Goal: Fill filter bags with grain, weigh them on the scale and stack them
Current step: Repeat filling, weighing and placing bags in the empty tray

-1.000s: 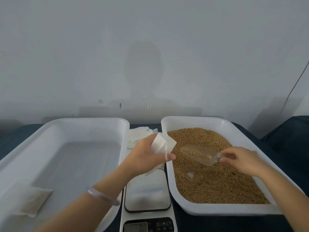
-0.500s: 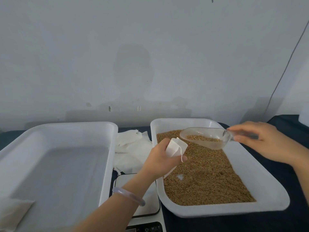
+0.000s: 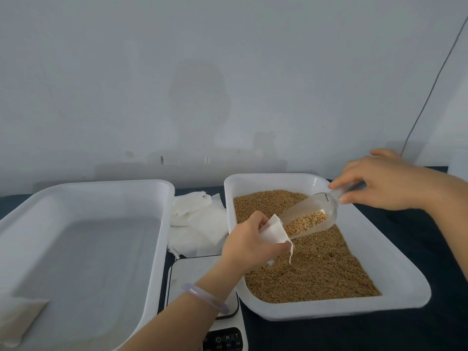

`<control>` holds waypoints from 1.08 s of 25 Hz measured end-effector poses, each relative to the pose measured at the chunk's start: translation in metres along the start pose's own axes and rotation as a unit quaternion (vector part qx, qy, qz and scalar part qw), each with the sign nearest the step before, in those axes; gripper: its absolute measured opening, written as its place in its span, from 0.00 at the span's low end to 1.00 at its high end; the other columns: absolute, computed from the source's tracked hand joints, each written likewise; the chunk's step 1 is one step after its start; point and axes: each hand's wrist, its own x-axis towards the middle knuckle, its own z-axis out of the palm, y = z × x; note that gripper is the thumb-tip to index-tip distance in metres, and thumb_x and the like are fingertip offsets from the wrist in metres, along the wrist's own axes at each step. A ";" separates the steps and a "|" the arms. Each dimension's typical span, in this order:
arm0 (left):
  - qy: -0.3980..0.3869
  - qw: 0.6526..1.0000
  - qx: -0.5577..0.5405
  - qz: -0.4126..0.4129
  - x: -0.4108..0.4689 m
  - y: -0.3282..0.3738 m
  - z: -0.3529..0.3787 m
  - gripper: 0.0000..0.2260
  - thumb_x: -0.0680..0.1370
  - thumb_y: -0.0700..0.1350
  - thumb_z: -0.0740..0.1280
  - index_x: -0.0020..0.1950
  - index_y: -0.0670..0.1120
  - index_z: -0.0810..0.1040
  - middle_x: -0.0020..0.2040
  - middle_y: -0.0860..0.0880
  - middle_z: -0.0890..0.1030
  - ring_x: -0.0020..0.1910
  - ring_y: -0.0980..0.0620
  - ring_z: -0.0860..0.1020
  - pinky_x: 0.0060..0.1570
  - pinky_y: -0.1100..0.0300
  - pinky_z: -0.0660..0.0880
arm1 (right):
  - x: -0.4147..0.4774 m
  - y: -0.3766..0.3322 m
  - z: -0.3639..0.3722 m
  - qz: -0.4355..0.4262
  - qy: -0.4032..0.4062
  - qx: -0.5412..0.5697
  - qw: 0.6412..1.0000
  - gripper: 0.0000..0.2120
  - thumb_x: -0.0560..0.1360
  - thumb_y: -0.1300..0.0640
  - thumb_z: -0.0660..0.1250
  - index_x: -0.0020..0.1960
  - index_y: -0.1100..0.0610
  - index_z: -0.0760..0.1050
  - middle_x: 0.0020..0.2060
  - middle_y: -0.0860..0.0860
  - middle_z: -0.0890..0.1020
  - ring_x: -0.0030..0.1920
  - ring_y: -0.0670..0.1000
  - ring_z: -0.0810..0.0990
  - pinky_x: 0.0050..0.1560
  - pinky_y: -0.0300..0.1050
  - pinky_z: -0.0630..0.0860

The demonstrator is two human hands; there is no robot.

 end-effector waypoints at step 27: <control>-0.003 0.963 -0.270 0.019 -0.010 0.005 -0.025 0.12 0.81 0.43 0.58 0.45 0.43 0.79 0.40 0.49 0.81 0.35 0.56 0.77 0.31 0.64 0.74 | 0.005 -0.017 0.141 0.105 -0.160 0.125 0.974 0.14 0.75 0.43 0.64 0.58 0.46 0.73 0.59 0.43 0.77 0.56 0.46 0.75 0.62 0.48 0.71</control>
